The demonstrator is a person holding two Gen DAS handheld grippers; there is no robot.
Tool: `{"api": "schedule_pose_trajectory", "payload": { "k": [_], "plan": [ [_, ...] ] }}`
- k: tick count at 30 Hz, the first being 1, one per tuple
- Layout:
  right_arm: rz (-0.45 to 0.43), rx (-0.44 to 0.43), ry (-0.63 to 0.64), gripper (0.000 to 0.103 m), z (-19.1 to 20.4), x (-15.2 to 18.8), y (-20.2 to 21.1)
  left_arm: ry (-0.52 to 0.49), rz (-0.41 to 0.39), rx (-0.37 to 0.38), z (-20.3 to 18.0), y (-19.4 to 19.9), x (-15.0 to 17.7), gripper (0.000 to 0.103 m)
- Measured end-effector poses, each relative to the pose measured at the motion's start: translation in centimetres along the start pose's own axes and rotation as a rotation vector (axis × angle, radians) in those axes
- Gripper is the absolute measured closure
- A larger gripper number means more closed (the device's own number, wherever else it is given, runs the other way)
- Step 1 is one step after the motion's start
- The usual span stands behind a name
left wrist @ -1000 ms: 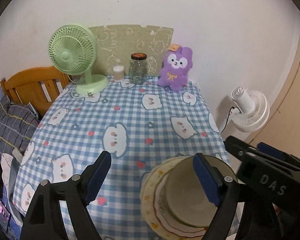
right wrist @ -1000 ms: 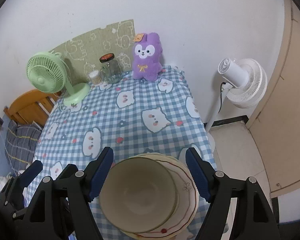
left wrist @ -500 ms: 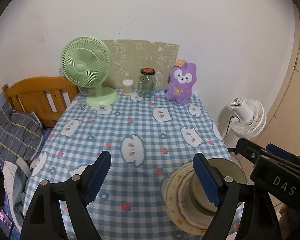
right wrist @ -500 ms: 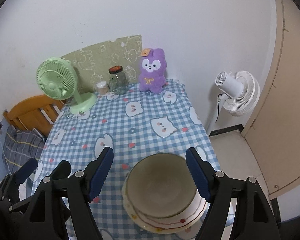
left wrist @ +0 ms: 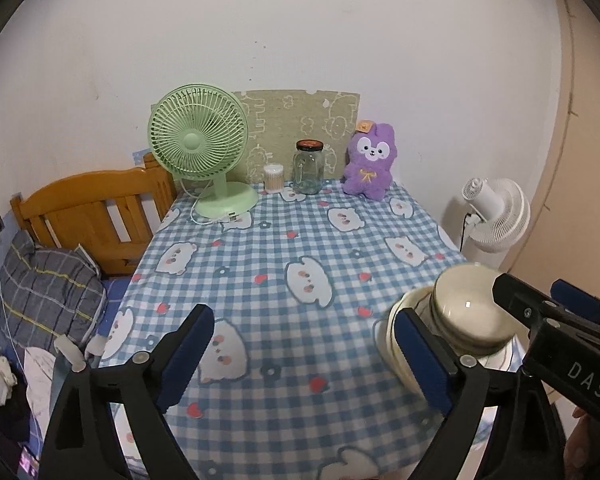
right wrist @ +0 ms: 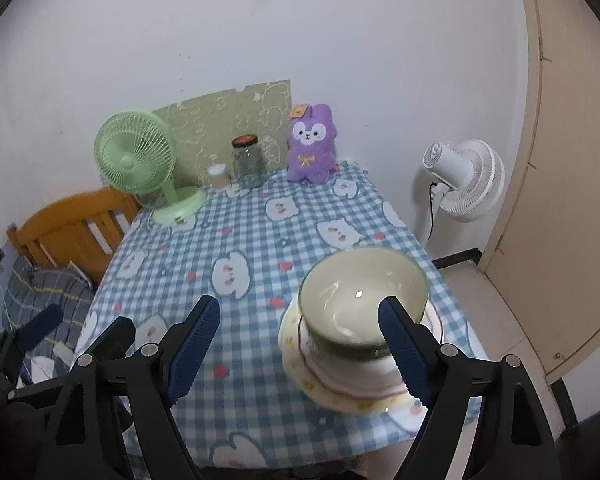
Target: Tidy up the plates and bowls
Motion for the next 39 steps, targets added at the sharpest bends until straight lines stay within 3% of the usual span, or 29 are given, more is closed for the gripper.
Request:
{"api": "schedule_pose_trajectory", "payload": {
  "k": [9,19,25,39],
  "plan": [
    [-0.022,0.004,0.013,0.019,0.4,3.9,-0.1,0.013,0.035,-0.024,1.6,-0.3,3.9,0.006],
    [-0.019,0.014,0.054,0.019,-0.1,7.6,-1.6,0.067,0.001,-0.064,2.2,-0.8,7.5,0.005],
    [-0.035,0.003,0.035,0.019,-0.9,8.2,-1.7,0.063,-0.024,-0.073,1.5,-0.8,9.3,0.004],
    [-0.051,-0.015,0.049,0.017,-0.7,7.9,-1.1,0.074,-0.069,-0.097,1.7,0.7,8.9,0.001]
  ]
}}
Point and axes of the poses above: each gripper's, at about its wrist camera, not at the fingertips, and y roughly against the way its jaws point, z to its left, x to its underside, the point moved 8 cm from there along -y, roughly the way its jaws point, and after that the axes turned 14 degrees about z, right-handed, at the moved point
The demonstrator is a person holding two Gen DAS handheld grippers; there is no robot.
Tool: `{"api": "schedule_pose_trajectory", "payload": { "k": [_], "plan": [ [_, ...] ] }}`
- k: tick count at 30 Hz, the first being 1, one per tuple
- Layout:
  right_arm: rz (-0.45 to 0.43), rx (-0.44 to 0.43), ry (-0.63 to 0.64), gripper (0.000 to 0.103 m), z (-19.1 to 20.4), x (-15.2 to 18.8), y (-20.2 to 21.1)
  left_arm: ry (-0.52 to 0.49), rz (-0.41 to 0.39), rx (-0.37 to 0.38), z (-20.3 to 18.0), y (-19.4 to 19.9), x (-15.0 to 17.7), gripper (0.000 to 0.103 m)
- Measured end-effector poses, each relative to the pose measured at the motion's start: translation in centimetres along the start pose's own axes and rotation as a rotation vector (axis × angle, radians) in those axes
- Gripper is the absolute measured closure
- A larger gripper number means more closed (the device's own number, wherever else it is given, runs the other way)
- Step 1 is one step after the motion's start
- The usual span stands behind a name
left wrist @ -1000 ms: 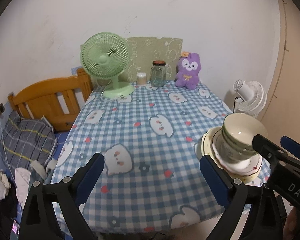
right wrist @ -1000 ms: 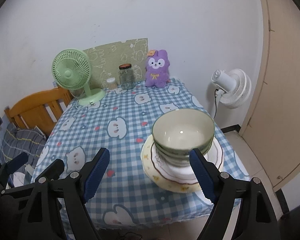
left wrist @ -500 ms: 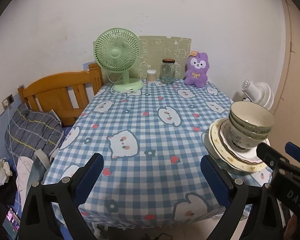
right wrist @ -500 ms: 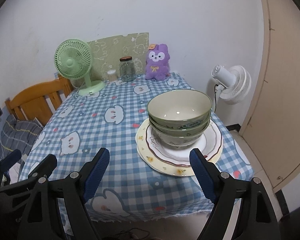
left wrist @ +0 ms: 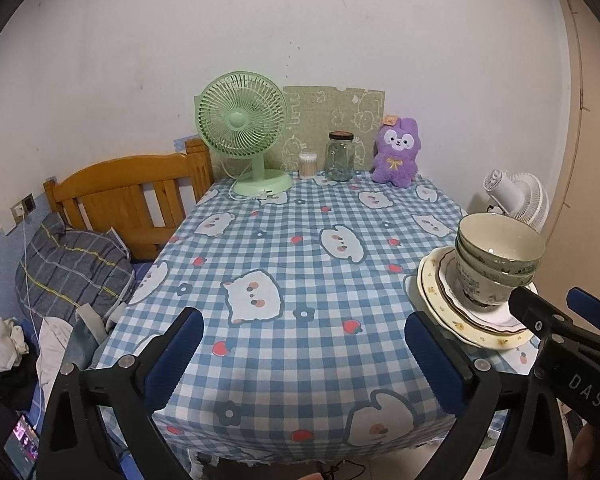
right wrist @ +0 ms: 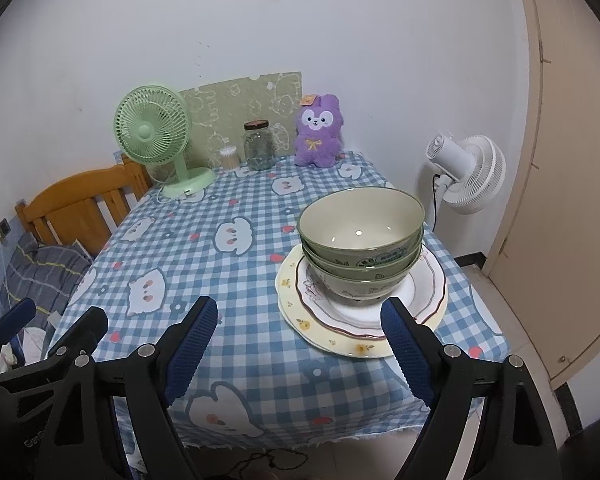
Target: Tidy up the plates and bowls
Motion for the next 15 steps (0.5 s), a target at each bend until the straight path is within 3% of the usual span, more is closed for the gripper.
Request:
{"api": "schedule_pose_trajectory", "payload": {
  "k": [15],
  "plan": [
    [-0.007,-0.011,0.035,0.016,0.69,-0.82,0.11,0.036,-0.008,-0.013,0.86,0.26,-0.60,0.000]
  ]
}}
Point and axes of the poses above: each gripper's, at about its wrist camera, not at the fingertips, and y roughly against the way its jaws point, z to its left, x to its underside, the point moved 8 cm from there along -y, roughly the way its jaws point, and after that the axes turned 14 degrees about z, right-handed, at the moved point
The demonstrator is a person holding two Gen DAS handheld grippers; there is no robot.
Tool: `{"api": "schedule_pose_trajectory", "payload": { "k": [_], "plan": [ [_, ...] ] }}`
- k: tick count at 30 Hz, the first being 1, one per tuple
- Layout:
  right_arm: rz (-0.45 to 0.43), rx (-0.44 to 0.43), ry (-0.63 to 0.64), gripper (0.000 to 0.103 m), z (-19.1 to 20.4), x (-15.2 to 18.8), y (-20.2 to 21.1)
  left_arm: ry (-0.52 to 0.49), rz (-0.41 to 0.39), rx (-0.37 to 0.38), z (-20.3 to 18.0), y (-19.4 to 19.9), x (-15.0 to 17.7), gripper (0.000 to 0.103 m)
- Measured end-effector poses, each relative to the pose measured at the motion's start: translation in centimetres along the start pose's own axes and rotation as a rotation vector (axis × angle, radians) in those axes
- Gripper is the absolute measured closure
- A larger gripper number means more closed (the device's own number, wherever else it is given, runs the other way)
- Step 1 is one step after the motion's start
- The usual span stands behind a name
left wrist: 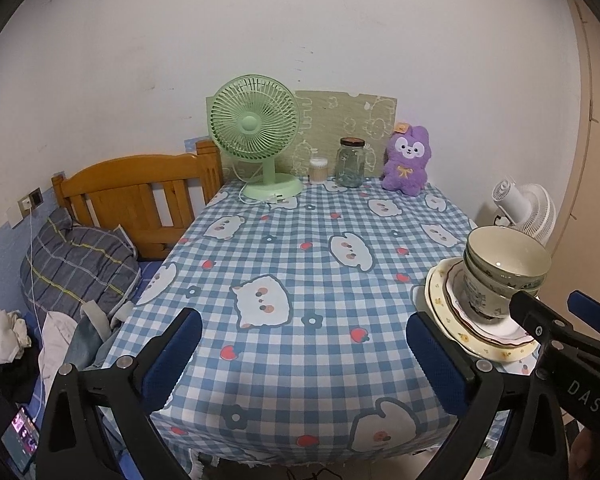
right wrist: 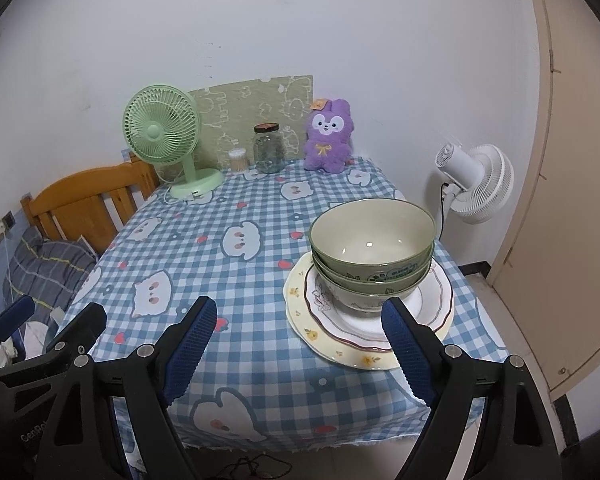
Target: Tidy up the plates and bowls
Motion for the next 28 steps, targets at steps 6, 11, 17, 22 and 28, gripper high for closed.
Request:
{"api": "schedule_pose_trajectory", "payload": {
  "k": [6,11,17,22,28],
  "plan": [
    [0.000,-0.003,0.007,0.016,0.02,-0.25,-0.03,0.004,-0.004,-0.001,0.05,0.09,-0.12,0.000],
    [0.000,-0.004,0.019,0.016,0.29,-0.51,-0.06,0.015,-0.007,-0.006,0.15,0.14,-0.42,0.000],
    [0.001,-0.004,0.022,0.016,0.33,-0.58,-0.03,0.019,-0.007,-0.005,0.36,0.13,-0.46,0.000],
    [0.000,-0.002,0.020,0.016,0.37,-0.65,-0.07,0.021,-0.010,-0.002,0.36,0.12,-0.57,0.000],
    [0.002,-0.001,0.021,0.016,0.33,-0.70,-0.11,0.022,-0.009,0.001,0.30,-0.11,-0.75,0.000]
  ]
}}
Point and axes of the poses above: each gripper's, at about its wrist camera, not at the fingertips, and y roughly against the way its jaws point, z to its left, x to its underside, the point moved 8 cm from there along -y, roughly the way its jaws point, and after that the axes turned 14 degrees about z, right-handed, at the moved point
